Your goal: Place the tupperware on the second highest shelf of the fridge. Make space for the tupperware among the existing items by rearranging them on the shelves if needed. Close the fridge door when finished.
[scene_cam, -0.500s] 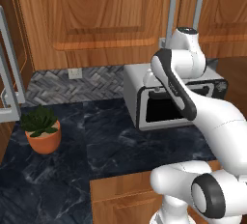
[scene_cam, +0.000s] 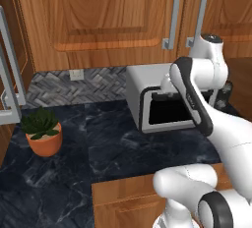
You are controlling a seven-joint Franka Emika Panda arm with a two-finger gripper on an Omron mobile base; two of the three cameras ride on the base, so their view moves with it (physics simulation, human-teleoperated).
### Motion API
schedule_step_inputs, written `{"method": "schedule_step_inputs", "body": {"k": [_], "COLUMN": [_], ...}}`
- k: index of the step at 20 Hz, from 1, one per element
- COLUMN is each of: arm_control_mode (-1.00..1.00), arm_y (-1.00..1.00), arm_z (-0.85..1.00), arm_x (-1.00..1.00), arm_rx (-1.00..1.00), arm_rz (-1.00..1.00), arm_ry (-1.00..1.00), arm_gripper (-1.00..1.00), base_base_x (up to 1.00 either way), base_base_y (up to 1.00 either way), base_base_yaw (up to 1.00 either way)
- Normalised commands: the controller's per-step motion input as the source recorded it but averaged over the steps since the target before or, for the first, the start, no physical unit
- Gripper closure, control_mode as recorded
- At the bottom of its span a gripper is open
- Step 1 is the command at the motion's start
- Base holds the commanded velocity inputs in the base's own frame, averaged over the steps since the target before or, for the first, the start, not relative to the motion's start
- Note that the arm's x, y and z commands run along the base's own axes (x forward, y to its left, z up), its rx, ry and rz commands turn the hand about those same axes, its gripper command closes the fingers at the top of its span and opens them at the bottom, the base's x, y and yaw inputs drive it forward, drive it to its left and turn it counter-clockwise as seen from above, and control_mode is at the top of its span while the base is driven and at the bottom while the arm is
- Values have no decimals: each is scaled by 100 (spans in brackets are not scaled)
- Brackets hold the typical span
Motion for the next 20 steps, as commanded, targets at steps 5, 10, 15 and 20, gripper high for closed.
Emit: {"method": "schedule_step_inputs", "body": {"k": [5, 10, 15, 20], "arm_control_mode": [-100, -100, -100, -100], "arm_y": [-80, -88, -90, -96], "arm_z": [-37, -33, -30, -31], "arm_x": [-43, -16, -2, 0], "arm_rx": [7, 4, 15, 7], "arm_rz": [-16, -17, -9, -13], "arm_ry": [-11, -4, -1, 6], "arm_gripper": [-100, -100, -100, -100], "base_base_x": [0, 0, 0, 0], "base_base_y": [0, 0, 0, 0], "base_base_yaw": [0, 0, 0, 0]}}
